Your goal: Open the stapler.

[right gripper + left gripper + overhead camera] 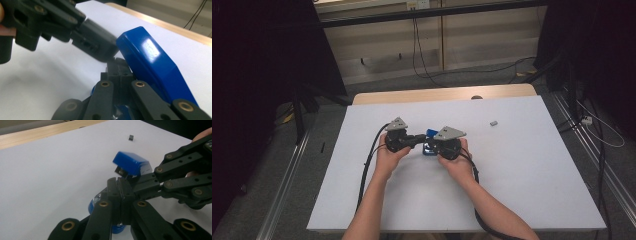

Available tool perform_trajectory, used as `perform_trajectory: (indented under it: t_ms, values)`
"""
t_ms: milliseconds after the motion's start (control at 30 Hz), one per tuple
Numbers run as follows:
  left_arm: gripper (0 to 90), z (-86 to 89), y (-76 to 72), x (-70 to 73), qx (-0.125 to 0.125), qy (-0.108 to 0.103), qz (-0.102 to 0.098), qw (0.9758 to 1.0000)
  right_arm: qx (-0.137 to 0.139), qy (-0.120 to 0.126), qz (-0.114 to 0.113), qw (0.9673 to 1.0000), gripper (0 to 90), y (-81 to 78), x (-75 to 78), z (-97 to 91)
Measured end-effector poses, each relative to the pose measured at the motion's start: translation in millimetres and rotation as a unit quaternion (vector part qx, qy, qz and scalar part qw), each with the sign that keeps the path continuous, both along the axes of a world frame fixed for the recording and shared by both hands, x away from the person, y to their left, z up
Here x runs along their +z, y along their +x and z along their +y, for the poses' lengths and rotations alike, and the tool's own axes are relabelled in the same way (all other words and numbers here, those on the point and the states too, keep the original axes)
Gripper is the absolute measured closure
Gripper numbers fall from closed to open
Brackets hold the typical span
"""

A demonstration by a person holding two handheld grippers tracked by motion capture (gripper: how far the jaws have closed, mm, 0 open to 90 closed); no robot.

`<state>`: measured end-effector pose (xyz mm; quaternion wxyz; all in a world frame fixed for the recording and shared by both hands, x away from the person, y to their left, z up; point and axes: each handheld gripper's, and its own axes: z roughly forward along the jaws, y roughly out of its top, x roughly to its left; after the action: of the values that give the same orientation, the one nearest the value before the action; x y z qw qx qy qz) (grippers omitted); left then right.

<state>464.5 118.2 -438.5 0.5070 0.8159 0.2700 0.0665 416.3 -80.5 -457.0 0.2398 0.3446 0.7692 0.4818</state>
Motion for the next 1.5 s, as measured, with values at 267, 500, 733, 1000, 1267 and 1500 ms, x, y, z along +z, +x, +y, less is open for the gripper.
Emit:
perform_trajectory:
  t_ms: [267, 500, 733, 1000, 1267, 1500]
  values:
    - [90.0, -3.9, 1.7, -5.7, 0.01, 0.007, -0.002, 0.9999, -0.005, -0.009, -0.011, 0.9999, 90.0, -1.6, 3.9, -1.5]
    - [90.0, -8.5, 2.0, -10.8, 0.006, 0.012, -0.001, 0.9999, -0.01, -0.007, -0.014, 0.9998, 90.0, -2.0, 5.2, -2.7]
    - [90.0, -9.9, 2.3, -16.0, 0.002, 0.036, -0.005, 0.9993, -0.023, -0.027, -0.025, 0.9991, 90.0, -5.2, 7.0, 0.2]
    - [90.0, -9.5, 2.6, -17.0, -0.001, 0.033, -0.009, 0.9994, -0.049, -0.049, -0.028, 0.9972, 90.0, -6.8, 18.2, -3.1]
    - [90.0, -9.9, 1.9, -16.7, -0.002, 0.038, -0.015, 0.9992, -0.065, -0.074, -0.036, 0.9945, 90.0, -10.1, 25.2, -8.9]
    - [90.0, -10.2, 1.2, -16.9, 0.0, 0.037, -0.016, 0.9992, -0.08, -0.073, -0.035, 0.9936, 90.0, -12.1, 30.8, -21.8]
